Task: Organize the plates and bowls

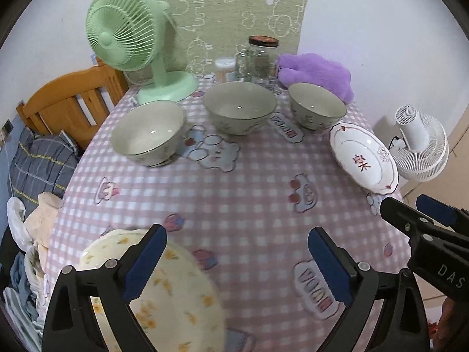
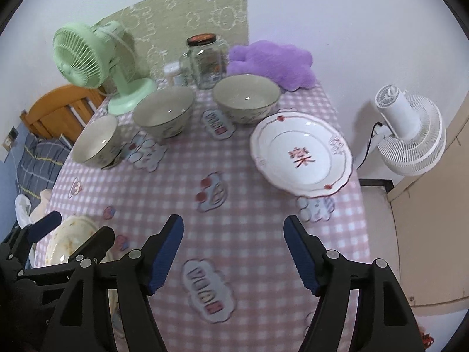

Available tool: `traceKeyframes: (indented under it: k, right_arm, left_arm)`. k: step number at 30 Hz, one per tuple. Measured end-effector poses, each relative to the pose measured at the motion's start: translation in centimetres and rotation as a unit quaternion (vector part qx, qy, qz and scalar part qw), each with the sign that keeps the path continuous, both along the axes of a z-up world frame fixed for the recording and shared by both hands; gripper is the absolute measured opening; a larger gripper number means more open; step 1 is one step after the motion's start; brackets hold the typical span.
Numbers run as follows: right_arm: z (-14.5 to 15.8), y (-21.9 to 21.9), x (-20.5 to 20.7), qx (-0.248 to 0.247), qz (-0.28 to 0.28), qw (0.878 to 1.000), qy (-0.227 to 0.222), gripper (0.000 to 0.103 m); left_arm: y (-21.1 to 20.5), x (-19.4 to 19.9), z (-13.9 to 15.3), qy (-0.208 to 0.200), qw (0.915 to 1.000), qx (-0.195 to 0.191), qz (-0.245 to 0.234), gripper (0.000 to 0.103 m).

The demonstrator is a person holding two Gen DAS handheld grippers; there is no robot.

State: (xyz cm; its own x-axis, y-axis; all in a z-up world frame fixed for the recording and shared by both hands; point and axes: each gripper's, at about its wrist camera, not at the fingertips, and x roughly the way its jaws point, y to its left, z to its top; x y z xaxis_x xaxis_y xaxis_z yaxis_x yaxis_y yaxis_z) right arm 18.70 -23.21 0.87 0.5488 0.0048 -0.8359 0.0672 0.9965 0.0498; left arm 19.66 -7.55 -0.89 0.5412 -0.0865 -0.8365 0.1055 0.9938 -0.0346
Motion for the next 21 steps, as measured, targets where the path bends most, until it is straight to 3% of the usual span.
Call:
traceKeyframes:
  k: [9, 21]
  right_arm:
    - [-0.4, -6.9, 2.9, 0.012, 0.004, 1.000, -0.015, 0.074]
    - [-2.7, -13.6, 7.9, 0.018, -0.001, 1.000, -0.008, 0.074]
  left_arm:
    - [-6.4, 2.8, -0.4, -0.015, 0.9997, 0.014, -0.014, 0.097]
    - [-12.9, 7.8, -2.9, -0.004, 0.9998, 0.017, 0.005, 0.093]
